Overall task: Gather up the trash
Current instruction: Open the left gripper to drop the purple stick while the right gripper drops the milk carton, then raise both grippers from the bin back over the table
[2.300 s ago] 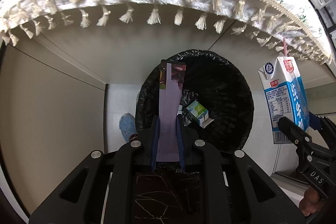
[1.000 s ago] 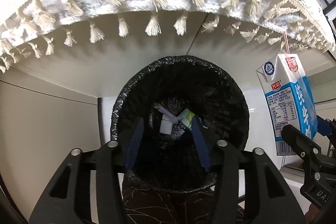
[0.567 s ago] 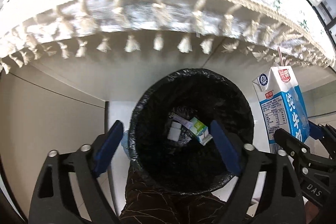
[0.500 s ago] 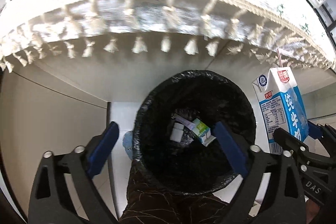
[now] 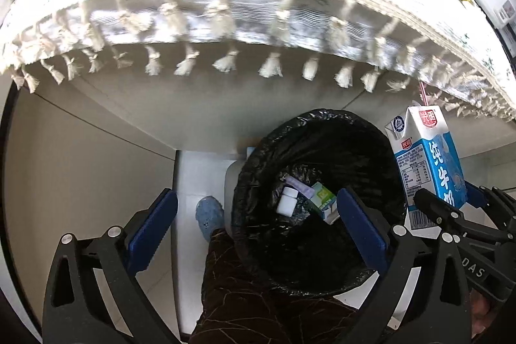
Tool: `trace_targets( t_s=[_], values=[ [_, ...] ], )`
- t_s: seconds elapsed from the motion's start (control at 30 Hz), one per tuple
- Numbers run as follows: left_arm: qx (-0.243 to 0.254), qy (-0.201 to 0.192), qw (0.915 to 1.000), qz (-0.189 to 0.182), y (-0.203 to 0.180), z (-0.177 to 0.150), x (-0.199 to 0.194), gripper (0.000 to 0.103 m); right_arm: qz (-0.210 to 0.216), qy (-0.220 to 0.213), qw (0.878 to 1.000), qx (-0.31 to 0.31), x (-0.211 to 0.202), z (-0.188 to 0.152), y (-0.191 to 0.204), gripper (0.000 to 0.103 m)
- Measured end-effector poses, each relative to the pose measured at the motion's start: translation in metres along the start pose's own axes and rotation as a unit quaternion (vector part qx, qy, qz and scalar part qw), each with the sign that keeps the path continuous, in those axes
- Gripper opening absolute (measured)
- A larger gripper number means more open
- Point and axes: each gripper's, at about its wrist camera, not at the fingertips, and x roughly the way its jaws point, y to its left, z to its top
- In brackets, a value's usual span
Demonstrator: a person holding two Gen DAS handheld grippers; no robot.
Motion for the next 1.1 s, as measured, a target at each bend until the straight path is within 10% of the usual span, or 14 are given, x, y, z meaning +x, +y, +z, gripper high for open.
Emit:
trace_targets(
  t_s=[0.5, 0.8, 1.1],
  values=[
    [-0.008, 0.0, 0.9999, 0.007, 0.017, -0.004, 0.0, 0.097, -0.003, -0.005, 1.0, -0.008, 0.009, 0.016, 0.029, 0.067],
    [-0.003, -0.002, 1.0, 0.003, 0.011, 0.004, -0.016, 0.097, 0.002, -0.037, 0.999, -0.006, -0.027, 0.022, 0.03, 0.092],
    [0.001, -0.021, 0.9998, -0.004, 0.005, 0.013, -0.056, 0.097, 0.001, -0.076, 0.997, -0.009, -0.091, 0.019, 0.011, 0.095]
  ],
)
